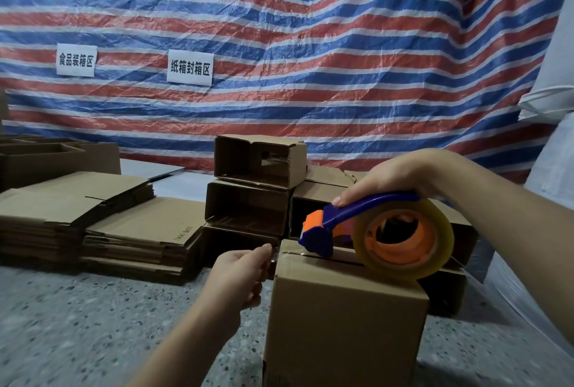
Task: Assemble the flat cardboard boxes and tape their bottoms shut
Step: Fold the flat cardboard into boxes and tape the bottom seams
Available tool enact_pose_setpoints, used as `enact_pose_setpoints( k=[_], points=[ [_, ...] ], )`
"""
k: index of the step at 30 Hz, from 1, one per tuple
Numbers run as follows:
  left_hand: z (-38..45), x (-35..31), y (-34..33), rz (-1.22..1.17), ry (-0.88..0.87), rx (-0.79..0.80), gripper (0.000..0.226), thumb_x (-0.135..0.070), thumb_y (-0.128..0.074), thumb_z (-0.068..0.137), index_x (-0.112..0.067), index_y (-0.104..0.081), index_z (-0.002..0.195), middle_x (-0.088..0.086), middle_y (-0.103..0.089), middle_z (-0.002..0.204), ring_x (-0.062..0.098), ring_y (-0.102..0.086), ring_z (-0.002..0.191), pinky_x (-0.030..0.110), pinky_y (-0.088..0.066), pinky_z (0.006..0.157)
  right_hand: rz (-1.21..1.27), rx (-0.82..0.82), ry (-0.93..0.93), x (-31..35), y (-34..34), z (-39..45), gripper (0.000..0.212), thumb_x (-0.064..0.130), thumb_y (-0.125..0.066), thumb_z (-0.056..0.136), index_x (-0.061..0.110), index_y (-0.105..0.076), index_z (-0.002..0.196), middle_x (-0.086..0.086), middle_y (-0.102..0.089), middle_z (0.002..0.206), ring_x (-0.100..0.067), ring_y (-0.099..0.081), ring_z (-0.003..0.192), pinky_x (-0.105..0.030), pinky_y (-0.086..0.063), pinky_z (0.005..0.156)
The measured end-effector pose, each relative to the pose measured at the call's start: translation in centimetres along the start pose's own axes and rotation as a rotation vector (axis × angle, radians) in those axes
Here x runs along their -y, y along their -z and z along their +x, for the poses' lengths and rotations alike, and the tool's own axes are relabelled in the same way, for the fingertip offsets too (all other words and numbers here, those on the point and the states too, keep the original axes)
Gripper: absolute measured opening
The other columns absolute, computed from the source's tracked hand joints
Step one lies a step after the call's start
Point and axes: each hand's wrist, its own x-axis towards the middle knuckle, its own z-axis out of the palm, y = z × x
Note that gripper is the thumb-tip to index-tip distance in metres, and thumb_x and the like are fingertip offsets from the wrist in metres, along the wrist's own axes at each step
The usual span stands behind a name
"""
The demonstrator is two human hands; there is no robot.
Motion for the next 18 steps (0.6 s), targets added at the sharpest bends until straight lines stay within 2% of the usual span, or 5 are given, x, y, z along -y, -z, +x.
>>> enact_pose_setpoints(
  k=[5, 9, 13, 16, 18],
  points=[
    [-0.3, 1.1, -0.6, -0.012, 0.074, 0.063, 0.038, -0.043, -0.061, 0.093, -0.013, -0.065, 0.070, 0.003, -0.051, 0.066, 0.014, -0.040, 0.055, 0.025, -0.032, 0.050, 0.021, -0.012, -0.013, 0.1, -0.3, -0.1, 0.055, 0.063, -0.071, 0.074, 0.020, -0.064, 0.107, -0.002, -0.078, 0.077, -0.012, -0.074, 0.062, -0.021, -0.054, 0.049],
    [-0.3, 1.1, -0.6, 0.010, 0.093, 0.070, 0.041, -0.048, -0.059, 0.094, -0.013, -0.071, 0.077, 0.007, -0.049, 0.072, 0.013, -0.038, 0.054, 0.024, -0.030, 0.049, 0.052, -0.021, -0.020, 0.1, -0.3, -0.1, 0.053, 0.060, -0.071, 0.077, 0.017, -0.065, 0.107, -0.003, -0.077, 0.076, -0.013, -0.073, 0.060, -0.021, -0.053, 0.048],
    [-0.2, 1.1, -0.8, 0.076, 0.048, 0.053, 0.042, -0.050, -0.054, 0.095, -0.012, -0.067, 0.081, 0.004, -0.044, 0.068, 0.011, -0.035, 0.049, 0.023, -0.026, 0.046, 0.077, -0.010, -0.020, 0.1, -0.4, -0.1, 0.049, 0.058, -0.071, 0.080, 0.017, -0.065, 0.106, -0.003, -0.076, 0.074, -0.013, -0.071, 0.056, -0.019, -0.051, 0.046],
    [-0.2, 1.0, -1.1, 0.097, 0.062, 0.035, 0.047, -0.054, -0.050, 0.096, -0.010, -0.068, 0.090, 0.002, -0.046, 0.068, 0.010, -0.035, 0.049, 0.021, -0.026, 0.043, 0.072, -0.007, -0.026, 0.1, -0.3, 0.1, 0.054, 0.059, -0.072, 0.077, 0.016, -0.065, 0.109, -0.004, -0.077, 0.078, -0.013, -0.073, 0.060, -0.020, -0.053, 0.048],
    [-0.2, 1.2, -1.3, 0.112, 0.063, 0.013, 0.052, -0.057, -0.047, 0.096, -0.010, -0.067, 0.087, 0.000, -0.046, 0.064, 0.009, -0.036, 0.048, 0.020, -0.027, 0.042, 0.063, 0.003, -0.024, 0.2, -0.3, 0.1, 0.058, 0.060, -0.072, 0.073, 0.017, -0.064, 0.111, -0.004, -0.078, 0.081, -0.014, -0.074, 0.063, -0.021, -0.055, 0.051]
  ],
)
